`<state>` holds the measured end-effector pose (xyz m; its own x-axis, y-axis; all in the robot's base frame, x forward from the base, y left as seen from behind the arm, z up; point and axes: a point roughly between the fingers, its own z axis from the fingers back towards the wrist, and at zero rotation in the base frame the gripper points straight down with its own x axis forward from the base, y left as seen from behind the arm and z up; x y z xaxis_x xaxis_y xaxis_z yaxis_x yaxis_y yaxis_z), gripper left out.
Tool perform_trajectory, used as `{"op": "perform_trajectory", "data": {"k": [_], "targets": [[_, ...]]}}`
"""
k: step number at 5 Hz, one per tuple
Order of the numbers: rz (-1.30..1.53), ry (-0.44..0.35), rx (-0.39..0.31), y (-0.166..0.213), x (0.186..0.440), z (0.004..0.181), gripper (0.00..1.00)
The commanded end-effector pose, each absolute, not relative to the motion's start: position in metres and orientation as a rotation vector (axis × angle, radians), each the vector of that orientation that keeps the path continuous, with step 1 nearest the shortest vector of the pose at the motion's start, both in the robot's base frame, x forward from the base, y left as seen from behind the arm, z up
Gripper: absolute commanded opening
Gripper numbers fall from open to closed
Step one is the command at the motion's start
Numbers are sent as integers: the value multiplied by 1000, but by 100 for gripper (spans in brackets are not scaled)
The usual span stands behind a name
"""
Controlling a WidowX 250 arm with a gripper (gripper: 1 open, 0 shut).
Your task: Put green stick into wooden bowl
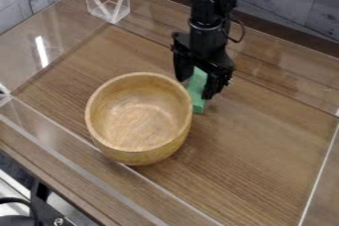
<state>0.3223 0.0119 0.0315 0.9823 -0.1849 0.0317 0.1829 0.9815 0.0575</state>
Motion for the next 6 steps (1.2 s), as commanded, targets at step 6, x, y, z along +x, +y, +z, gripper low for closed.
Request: {"op": "perform_trajectory", "data": {"k": [6], "targets": [[-103, -80, 36, 28, 333, 27, 0]]}}
